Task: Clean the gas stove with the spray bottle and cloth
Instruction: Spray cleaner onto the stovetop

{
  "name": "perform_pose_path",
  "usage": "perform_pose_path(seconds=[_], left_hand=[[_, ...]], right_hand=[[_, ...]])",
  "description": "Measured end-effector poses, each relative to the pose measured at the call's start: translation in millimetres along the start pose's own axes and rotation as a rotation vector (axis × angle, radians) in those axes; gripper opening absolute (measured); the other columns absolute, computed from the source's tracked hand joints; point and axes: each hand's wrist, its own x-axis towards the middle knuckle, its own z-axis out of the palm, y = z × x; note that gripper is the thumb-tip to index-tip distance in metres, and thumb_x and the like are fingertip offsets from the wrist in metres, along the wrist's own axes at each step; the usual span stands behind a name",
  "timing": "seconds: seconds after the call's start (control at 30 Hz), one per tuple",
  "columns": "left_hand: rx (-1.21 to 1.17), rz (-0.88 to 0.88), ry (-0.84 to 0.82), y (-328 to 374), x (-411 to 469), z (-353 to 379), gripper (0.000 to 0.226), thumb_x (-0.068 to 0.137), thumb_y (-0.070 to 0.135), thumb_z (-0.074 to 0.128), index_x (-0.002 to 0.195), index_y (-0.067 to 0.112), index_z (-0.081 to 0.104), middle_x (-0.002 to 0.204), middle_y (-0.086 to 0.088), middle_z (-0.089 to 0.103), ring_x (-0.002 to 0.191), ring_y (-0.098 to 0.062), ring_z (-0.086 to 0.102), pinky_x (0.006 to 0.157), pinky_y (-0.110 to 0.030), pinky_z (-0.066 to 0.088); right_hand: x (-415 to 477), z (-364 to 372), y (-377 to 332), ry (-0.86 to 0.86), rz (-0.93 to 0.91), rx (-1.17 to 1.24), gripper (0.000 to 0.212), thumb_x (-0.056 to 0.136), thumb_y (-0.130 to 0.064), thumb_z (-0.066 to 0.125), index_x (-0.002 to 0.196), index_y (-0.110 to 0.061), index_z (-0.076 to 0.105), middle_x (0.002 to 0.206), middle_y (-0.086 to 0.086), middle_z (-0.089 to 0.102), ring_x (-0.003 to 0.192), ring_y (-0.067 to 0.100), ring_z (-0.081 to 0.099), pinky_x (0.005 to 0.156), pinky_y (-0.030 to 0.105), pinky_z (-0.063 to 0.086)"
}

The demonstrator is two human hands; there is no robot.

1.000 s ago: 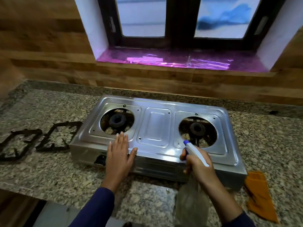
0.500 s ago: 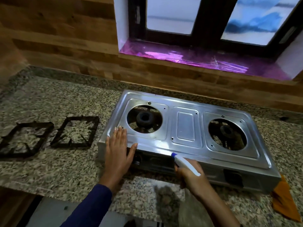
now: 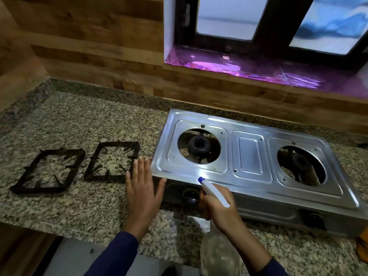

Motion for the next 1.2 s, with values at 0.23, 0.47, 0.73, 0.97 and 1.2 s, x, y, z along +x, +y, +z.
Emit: perform_pose_path(seconds=[0.23,0.47,0.73,0.97,1.2], left_hand=[[0.001,0.054,0.003,-4.0,17.6,-4.3,0.074,0.099,0.059,0.015,0.157,0.014,0.006,0.165,-0.004,0.001,0.152,-0.019,-0.006,0.122,-0.049,0.006],[0.041,0.087,0.009,9.5,29.4,3.1,0.070,0.099,0.056,0.016,0.155,0.015,0.020,0.164,-0.004,0.012,0.152,-0.019,0.000,0.120,-0.057,-0.002],[-0.041,0.269,0.009,63.2,28.4,13.2,0.071,0.099,0.057,0.023,0.156,0.014,0.019,0.164,-0.004,0.011,0.152,-0.017,0.000,0.121,-0.052,0.001],[-0.048,0.471,-0.077,137.8,20.3,34.4,0.069,0.098,0.055,0.028,0.152,0.012,0.032,0.161,-0.006,0.025,0.151,-0.019,0.011,0.118,-0.052,0.015],[-0.115,0.694,-0.207,242.2,5.6,63.5,0.067,0.097,0.055,0.031,0.147,0.012,0.044,0.156,-0.007,0.035,0.146,-0.022,0.027,0.115,-0.046,0.016]], right_hand=[[28.6,-11.1,-17.3,0.150,-0.041,-0.060,0.013,0.071,-0.012,0.049,0.069,0.001,0.048,0.062,0.012,0.042,0.055,0.016,0.041,0.050,0.025,0.031],[38.8,-42.0,-15.4,0.235,0.065,-0.015,0.009,0.073,-0.012,0.050,0.071,-0.004,0.050,0.067,0.014,0.045,0.059,0.018,0.043,0.055,0.037,0.037],[15.8,-85.4,-1.4,0.344,0.186,0.106,0.004,0.068,-0.007,0.050,0.067,-0.004,0.048,0.061,0.007,0.043,0.049,0.013,0.044,0.041,0.021,0.038],[-15.7,-133.9,25.8,0.429,0.228,0.078,0.019,0.059,-0.014,0.050,0.062,-0.002,0.035,0.059,0.009,0.030,0.055,0.018,0.025,0.053,0.038,0.018],[-70.2,-225.6,49.4,0.519,0.147,0.034,0.015,0.069,-0.010,0.049,0.074,0.000,0.059,0.058,-0.001,0.048,0.049,0.010,0.042,0.047,0.021,0.031]])
